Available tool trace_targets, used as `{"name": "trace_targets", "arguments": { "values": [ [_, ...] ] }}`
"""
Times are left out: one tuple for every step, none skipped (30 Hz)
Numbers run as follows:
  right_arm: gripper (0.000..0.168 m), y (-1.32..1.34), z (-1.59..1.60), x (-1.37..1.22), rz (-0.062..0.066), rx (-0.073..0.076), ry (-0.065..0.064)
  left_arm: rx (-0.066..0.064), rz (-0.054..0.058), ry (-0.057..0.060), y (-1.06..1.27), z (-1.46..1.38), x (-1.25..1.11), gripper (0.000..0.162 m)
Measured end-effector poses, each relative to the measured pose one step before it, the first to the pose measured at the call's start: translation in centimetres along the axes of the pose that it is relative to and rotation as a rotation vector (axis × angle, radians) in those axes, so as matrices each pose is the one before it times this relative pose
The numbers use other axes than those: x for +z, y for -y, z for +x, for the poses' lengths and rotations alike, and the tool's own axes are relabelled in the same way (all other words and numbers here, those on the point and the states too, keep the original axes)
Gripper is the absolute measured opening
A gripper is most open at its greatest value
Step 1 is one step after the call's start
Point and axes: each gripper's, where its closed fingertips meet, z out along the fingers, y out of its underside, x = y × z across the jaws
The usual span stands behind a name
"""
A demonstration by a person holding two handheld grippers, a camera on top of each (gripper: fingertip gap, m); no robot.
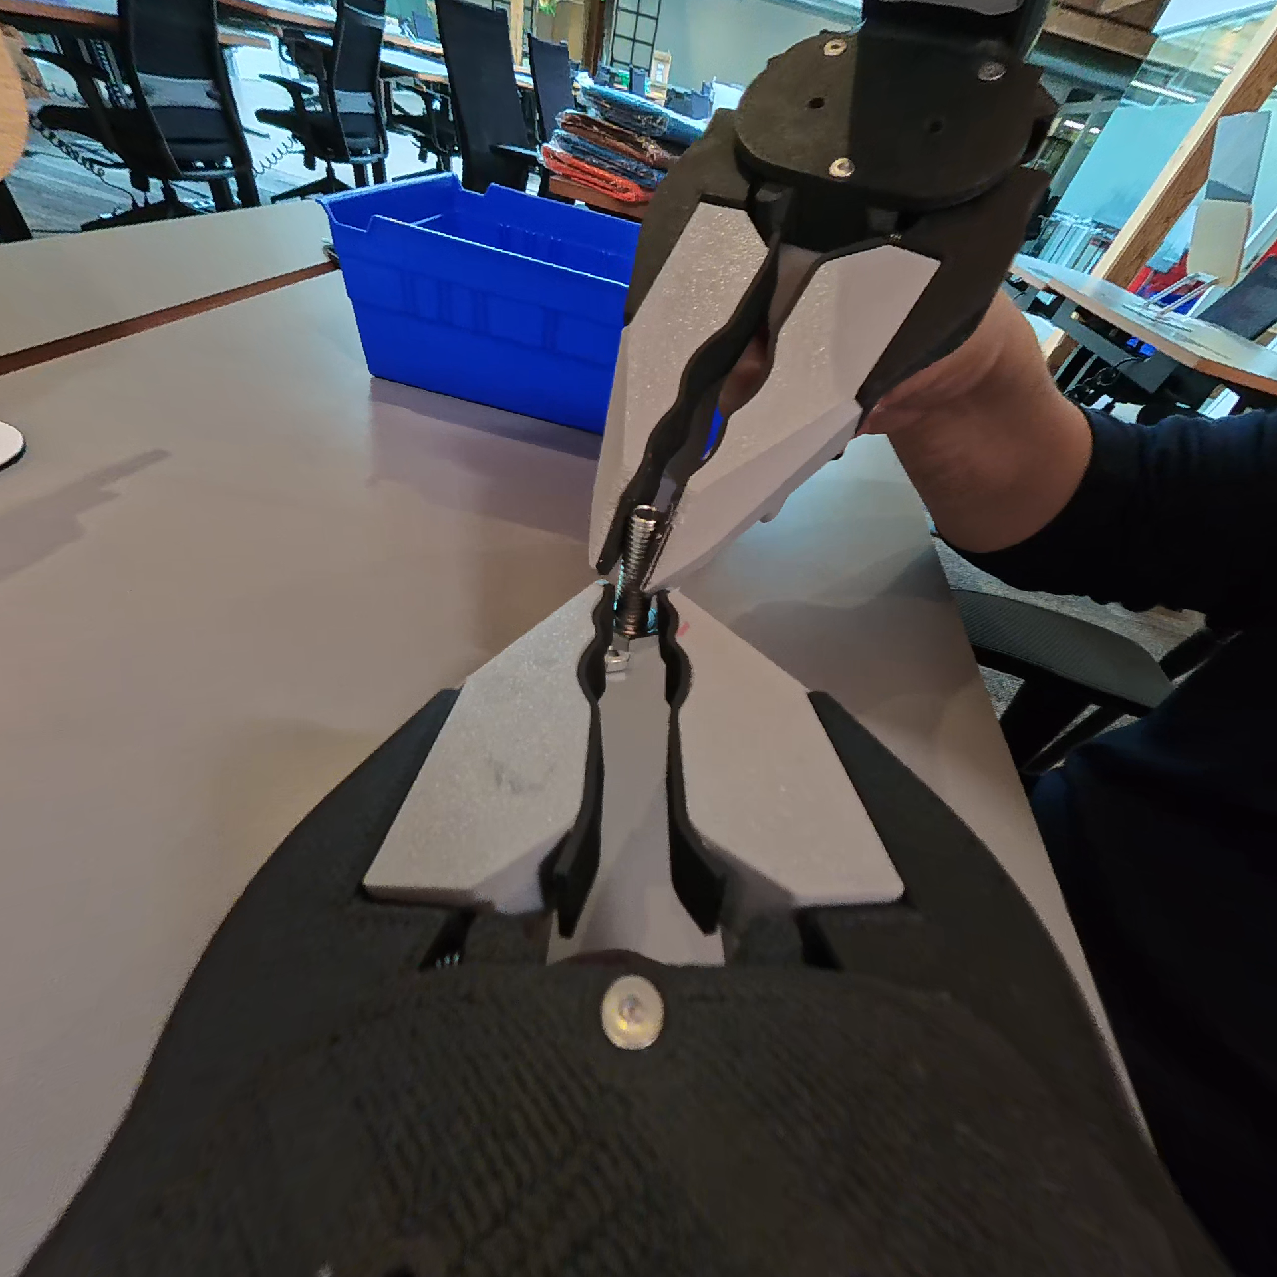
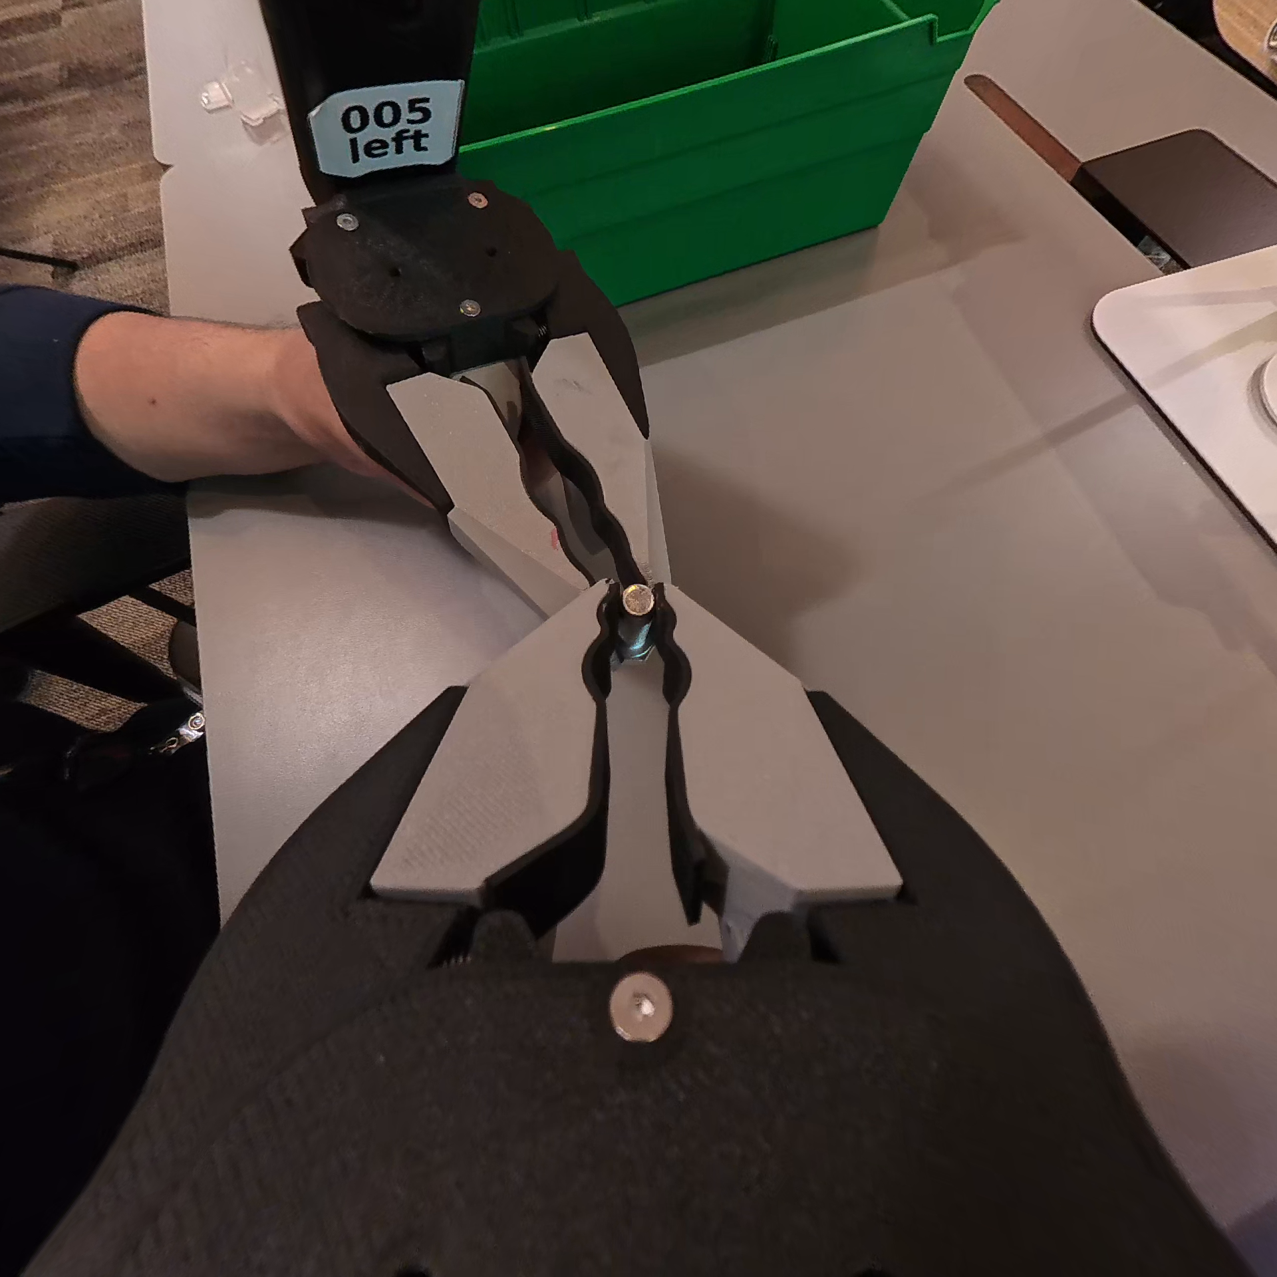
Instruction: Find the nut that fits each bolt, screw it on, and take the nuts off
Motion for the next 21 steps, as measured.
{"name": "trace_targets", "arguments": {
  "values": [
    [0.007,-0.002,-0.037,-0.032,0.0011,-0.0008,0.0021,-0.0079,0.0024,-0.0069,0.018,0.067,0.008,0.01],
    [0.007,0.004,-0.033,-0.039,0.001,-0.0016,0.0022,-0.0119,0.0034,-0.0084,0.026,0.069,0.025,0.01],
    [0.007,-0.013,-0.037,-0.042,0.0006,-0.002,0.0032,-0.0162,0.0029,-0.0116,0.011,0.1,0.021,0.01],
    [0.007,0.011,-0.063,-0.034,0.0026,-0.0006,0.0049,-0.0173,0.0029,-0.0139,0.02,0.111,0.009,0.01],
    [0.007,0.05,-0.094,-0.053,0.0056,0.0006,0.0079,-0.0182,0.0053,-0.018,0.057,0.145,-0.02,0.01],
    [0.007,0.076,-0.128,-0.081,0.0077,0.001,0.0106,-0.0206,0.0069,-0.0223,0.069,0.201,-0.027,0.01],
    [0.007,0.051,-0.116,-0.076,0.0053,0.0045,0.0114,-0.0222,0.0055,-0.0228,0.047,0.203,-0.003,0.011],
    [0.007,-0.022,-0.147,-0.044,0.0017,0.0042,0.0124,-0.0247,0.0006,-0.0242,-0.02,0.218,0.004,0.011],
    [0.007,-0.031,-0.164,-0.032,0.0015,0.0002,0.0122,-0.0277,-0.0023,-0.0272,-0.067,0.242,-0.002,0.011],
    [0.007,-0.009,-0.139,-0.011,0.0026,0.0009,0.009,-0.0283,-0.0022,-0.0261,-0.043,0.2,-0.013,0.012],
    [0.007,-0.016,-0.064,-0.008,0.0015,0.0025,0.0039,-0.0219,0.0005,-0.019,-0.027,0.116,0.0,0.012],
    [0.007,-0.033,-0.007,0.003,-0.0012,0.001,0.0001,-0.0123,0.0009,-0.0094,-0.031,0.036,0.012,0.012],
    [0.007,-0.068,0.04,0.017,-0.0033,-0.0007,-0.0027,-0.0018,-0.0014,0.0003,-0.042,-0.049,0.03,0.012],
    [0.007,-0.092,0.016,0.021,-0.0051,0.0013,-0.0009,0.0067,-0.0041,0.0052,-0.079,-0.059,0.04,0.012],
    [0.007,-0.08,0.019,0.027,-0.0036,0.0045,0.0009,0.01,-0.0055,0.0072,-0.074,-0.063,0.03,0.012],
    [0.007,-0.052,0.06,0.024,0.0,0.0095,0.001,0.0149,-0.0046,0.0123,-0.034,-0.115,0.002,0.012],
    [0.007,-0.049,0.045,0.026,0.0008,0.0115,0.0037,0.0187,-0.004,0.0147,-0.029,-0.11,0.011,0.012],
    [0.007,-0.05,0.04,0.024,0.0006,0.0092,0.0052,0.017,-0.0048,0.0132,-0.037,-0.097,0.017,0.012],
    [0.007,-0.05,0.055,0.006,0.001,0.0061,0.0031,0.0132,-0.0037,0.0115,-0.034,-0.087,0.023,0.012],
    [0.007,-0.081,0.085,0.016,0.0003,0.0041,-0.0008,0.0103,-0.0007,0.0105,0.025,-0.095,-0.025,0.015],
    [0.007,-0.114,0.16,0.01,-0.001,0.0023,-0.0077,0.0107,-0.0018,0.0114,0.026,-0.125,-0.044,0.016]
  ]
}}
